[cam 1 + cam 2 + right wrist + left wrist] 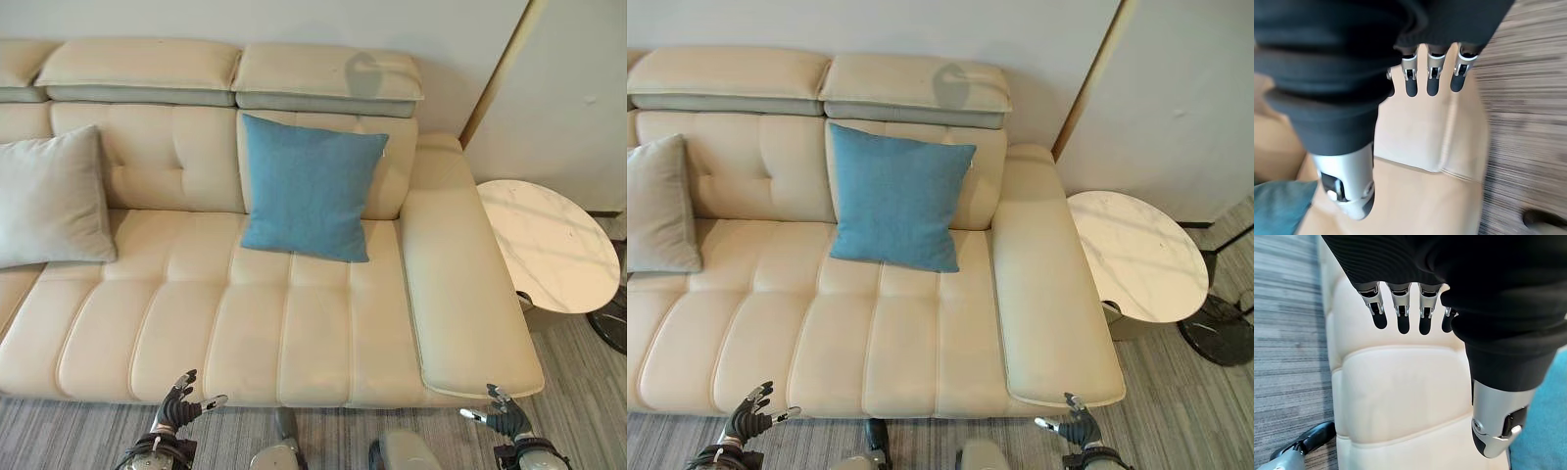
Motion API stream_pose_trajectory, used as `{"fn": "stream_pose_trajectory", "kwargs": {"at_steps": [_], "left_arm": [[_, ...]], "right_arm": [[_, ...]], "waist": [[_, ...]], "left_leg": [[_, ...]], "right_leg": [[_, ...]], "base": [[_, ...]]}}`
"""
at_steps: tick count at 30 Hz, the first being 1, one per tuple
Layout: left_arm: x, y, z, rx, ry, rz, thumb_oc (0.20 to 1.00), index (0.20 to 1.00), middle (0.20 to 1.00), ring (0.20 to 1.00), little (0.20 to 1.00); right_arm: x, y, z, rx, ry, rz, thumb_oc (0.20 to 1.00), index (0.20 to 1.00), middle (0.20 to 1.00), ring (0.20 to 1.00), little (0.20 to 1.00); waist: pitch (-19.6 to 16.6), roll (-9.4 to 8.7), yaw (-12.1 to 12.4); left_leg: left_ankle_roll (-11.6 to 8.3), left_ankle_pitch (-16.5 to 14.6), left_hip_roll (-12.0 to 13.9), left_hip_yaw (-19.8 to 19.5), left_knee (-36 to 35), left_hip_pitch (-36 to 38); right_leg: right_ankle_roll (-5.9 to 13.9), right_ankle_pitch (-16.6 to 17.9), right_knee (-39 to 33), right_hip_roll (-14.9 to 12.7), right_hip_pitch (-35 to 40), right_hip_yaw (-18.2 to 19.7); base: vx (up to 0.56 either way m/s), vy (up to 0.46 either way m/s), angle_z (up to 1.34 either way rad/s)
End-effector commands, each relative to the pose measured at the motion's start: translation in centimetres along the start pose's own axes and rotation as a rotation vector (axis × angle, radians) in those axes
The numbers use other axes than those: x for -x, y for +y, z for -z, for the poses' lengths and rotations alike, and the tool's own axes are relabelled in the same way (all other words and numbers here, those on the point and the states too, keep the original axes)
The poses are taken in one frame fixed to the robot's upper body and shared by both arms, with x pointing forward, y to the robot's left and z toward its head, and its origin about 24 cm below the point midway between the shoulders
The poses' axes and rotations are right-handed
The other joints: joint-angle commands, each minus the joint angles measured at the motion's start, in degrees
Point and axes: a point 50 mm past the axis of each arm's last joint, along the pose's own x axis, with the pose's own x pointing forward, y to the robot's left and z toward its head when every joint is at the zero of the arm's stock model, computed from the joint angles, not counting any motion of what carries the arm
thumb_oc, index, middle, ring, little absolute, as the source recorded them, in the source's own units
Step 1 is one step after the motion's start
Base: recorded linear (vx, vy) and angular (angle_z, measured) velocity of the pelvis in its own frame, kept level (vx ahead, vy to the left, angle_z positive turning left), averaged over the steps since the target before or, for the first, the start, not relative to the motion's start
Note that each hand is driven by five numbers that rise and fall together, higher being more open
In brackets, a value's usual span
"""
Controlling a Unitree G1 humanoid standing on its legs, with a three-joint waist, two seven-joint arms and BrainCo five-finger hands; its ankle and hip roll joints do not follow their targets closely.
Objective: Pick up all the scattered cushions and arrange them neatly on the sofa.
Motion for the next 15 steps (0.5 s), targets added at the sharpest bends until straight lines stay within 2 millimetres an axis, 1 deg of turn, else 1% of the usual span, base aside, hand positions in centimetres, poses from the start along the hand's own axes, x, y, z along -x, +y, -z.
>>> {"fn": "stream_pose_trajectory", "kwargs": {"at_steps": [1, 2, 3, 4, 5, 6, 7, 8, 9, 10, 11, 12, 15], "left_arm": [[-0.9, 1.4, -3.1, -0.027, -0.133, -0.042, 1.0, 1.0, 1.0, 1.0, 1.0], [-0.9, 1.4, -3.1, -0.026, -0.134, -0.042, 1.0, 1.0, 1.0, 1.0, 1.0], [-1.1, 0.9, -3.8, -0.038, -0.161, -0.021, 1.0, 1.0, 1.0, 1.0, 1.0], [-1.1, 0.9, -3.8, -0.038, -0.161, -0.021, 1.0, 1.0, 1.0, 1.0, 1.0], [-1.0, 0.7, -3.9, -0.037, -0.167, -0.008, 1.0, 1.0, 1.0, 1.0, 1.0], [-1.0, 0.7, -3.9, -0.036, -0.167, -0.008, 1.0, 1.0, 1.0, 1.0, 1.0], [-1.0, 0.7, -3.8, -0.035, -0.164, -0.007, 1.0, 1.0, 1.0, 1.0, 1.0], [-1.0, 0.6, -3.9, -0.031, -0.163, -0.005, 1.0, 1.0, 1.0, 1.0, 1.0], [-1.0, 0.6, -3.8, -0.031, -0.163, -0.005, 1.0, 1.0, 1.0, 1.0, 1.0], [-1.1, 0.2, -3.8, -0.031, -0.158, 0.001, 1.0, 1.0, 1.0, 1.0, 1.0], [-1.1, 0.2, -3.8, -0.031, -0.158, 0.001, 1.0, 1.0, 1.0, 1.0, 1.0], [-1.2, 0.1, -3.7, -0.039, -0.147, -0.001, 1.0, 1.0, 1.0, 1.0, 1.0], [-1.3, 0.1, -3.6, -0.047, -0.14, -0.001, 1.0, 1.0, 1.0, 1.0, 1.0]], "right_arm": [[-0.8, -1.2, -3.3, -0.003, -0.129, 0.047, 1.0, 1.0, 1.0, 1.0, 1.0], [-0.8, -1.3, -3.3, -0.003, -0.129, 0.048, 1.0, 1.0, 1.0, 1.0, 1.0], [-0.8, -1.5, -3.7, -0.003, -0.147, 0.048, 1.0, 1.0, 1.0, 1.0, 1.0], [-0.8, -1.5, -3.8, -0.003, -0.148, 0.049, 1.0, 1.0, 1.0, 1.0, 1.0], [-0.7, -1.4, -3.4, -0.007, -0.139, 0.043, 1.0, 1.0, 1.0, 1.0, 1.0], [-0.7, -1.4, -3.4, -0.007, -0.139, 0.043, 1.0, 1.0, 1.0, 1.0, 1.0], [-0.7, -1.5, -3.4, -0.005, -0.137, 0.044, 1.0, 1.0, 1.0, 1.0, 1.0], [-0.7, -1.5, -3.3, -0.003, -0.135, 0.043, 1.0, 1.0, 1.0, 1.0, 1.0], [-0.7, -1.5, -3.3, -0.002, -0.135, 0.043, 1.0, 1.0, 1.0, 1.0, 1.0], [-0.7, -1.4, -3.0, 0.003, -0.119, 0.048, 1.0, 1.0, 1.0, 1.0, 1.0], [-0.7, -1.4, -3.0, 0.003, -0.119, 0.048, 1.0, 1.0, 1.0, 1.0, 1.0], [-0.8, -1.3, -2.7, -0.008, -0.103, 0.055, 1.0, 1.0, 1.0, 1.0, 1.0], [-0.9, -1.1, -2.5, -0.015, -0.092, 0.053, 1.0, 1.0, 1.0, 1.0, 1.0]], "waist": [[1.84, -1.97, 0.48], [1.78, -1.84, 0.54], [2.62, -2.88, -0.32], [2.55, -2.8, -0.35], [1.99, -3.64, -1.34], [1.9, -3.6, -1.35], [0.93, -4.01, -1.91], [0.37, -3.9, -2.28], [0.47, -3.86, -2.31], [-0.74, -3.14, -2.92], [-0.71, -3.13, -2.93], [-1.6, -3.01, -3.39], [-2.19, -2.99, -3.57]], "left_leg": [[-3.49, -3.53, -3.39, -2.83, -0.23, -3.19], [-3.52, -3.43, -3.23, -2.84, -0.26, -3.33], [-2.56, -7.85, -5.25, -5.51, 4.91, -2.79], [-2.58, -7.85, -5.16, -5.58, 5.06, -3.03], [-1.78, -12.12, -6.12, -5.64, 7.89, -0.71], [-1.79, -12.03, -6.07, -5.66, 7.9, -0.87], [-1.42, -14.88, -6.77, -6.76, 8.95, 2.44], [-1.41, -15.65, -6.92, -7.4, 8.57, 4.01], [-1.42, -15.7, -6.9, -7.44, 8.51, 4.19], [-1.4, -15.13, -6.58, -7.34, 5.63, 6.69], [-1.4, -15.06, -6.58, -7.35, 5.48, 6.8], [-1.59, -14.28, -6.42, -6.93, 3.21, 7.95], [-1.35, -14.07, -6.73, -7.13, 1.34, 9.71]], "right_leg": [[0.81, -0.68, -2.95, 0.79, 0.96, 2.6], [0.77, -0.49, -3.02, 0.95, 0.82, 2.63], [1.06, 1.91, -4.27, -0.58, -0.41, 1.43], [1.04, 2.05, -4.35, -0.49, -0.52, 1.39], [1.43, 3.54, -5.29, -1.83, -1.18, 0.45], [1.41, 3.67, -5.35, -1.78, -1.31, 0.44], [1.52, 4.73, -6.43, -2.18, -1.76, 0.32], [1.56, 5.02, -6.92, -2.0, -1.87, 0.23], [1.56, 5.0, -6.96, -1.97, -1.69, 0.19], [1.53, 4.82, -7.43, -1.11, -1.48, -0.65], [1.53, 4.82, -7.45, -1.1, -1.43, -0.66], [1.52, 4.89, -7.39, -0.82, -1.28, -1.17], [1.61, 4.91, -7.58, -0.67, -0.17, -1.24]], "base": [[-0.35, -0.082, 0.17], [-0.45, -0.064, 0.03], [-0.3, -0.04, 0.07], [-0.43, -0.043, 0.29], [-0.14, -0.006, 0.36], [-0.26, -0.015, 0.36], [-0.16, -0.004, 0.24], [-0.15, -0.003, 0.08], [-0.06, 0.019, 0.11], [-0.01, 0.012, 0.14], [-0.03, 0.024, 0.3], [-0.01, 0.023, 0.36], [0.0, 0.034, 0.17]]}}
